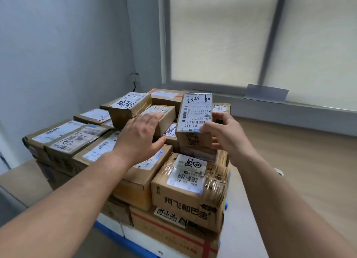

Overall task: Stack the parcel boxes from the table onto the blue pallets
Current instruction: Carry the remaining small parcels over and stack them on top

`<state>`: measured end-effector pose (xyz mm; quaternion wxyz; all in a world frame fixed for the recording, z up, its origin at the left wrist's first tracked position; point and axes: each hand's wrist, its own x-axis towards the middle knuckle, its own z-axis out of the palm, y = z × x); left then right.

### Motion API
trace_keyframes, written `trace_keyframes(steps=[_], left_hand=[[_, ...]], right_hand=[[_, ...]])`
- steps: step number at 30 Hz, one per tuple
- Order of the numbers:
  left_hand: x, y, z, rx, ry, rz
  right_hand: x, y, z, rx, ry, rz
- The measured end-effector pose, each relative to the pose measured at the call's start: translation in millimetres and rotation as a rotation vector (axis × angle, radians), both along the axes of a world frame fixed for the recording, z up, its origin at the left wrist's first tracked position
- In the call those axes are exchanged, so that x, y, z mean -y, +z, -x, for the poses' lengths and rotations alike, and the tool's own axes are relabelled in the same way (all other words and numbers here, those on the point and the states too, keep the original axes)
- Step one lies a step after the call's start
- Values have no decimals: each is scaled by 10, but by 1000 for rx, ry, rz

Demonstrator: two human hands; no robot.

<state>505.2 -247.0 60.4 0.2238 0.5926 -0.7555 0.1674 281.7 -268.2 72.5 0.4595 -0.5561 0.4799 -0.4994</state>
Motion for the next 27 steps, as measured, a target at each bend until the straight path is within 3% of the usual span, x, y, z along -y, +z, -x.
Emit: trace_keyframes(steps=[12,17,27], left_hand=[[497,80,-380,71,-119,-115],[635,94,-495,105,-180,-144],[720,67,-680,97,-292,-157]], right_hand=[[372,77,-582,-205,-102,-184],[336,162,-673,-512,-153,-84],[230,49,-785,-623,-177,-30]])
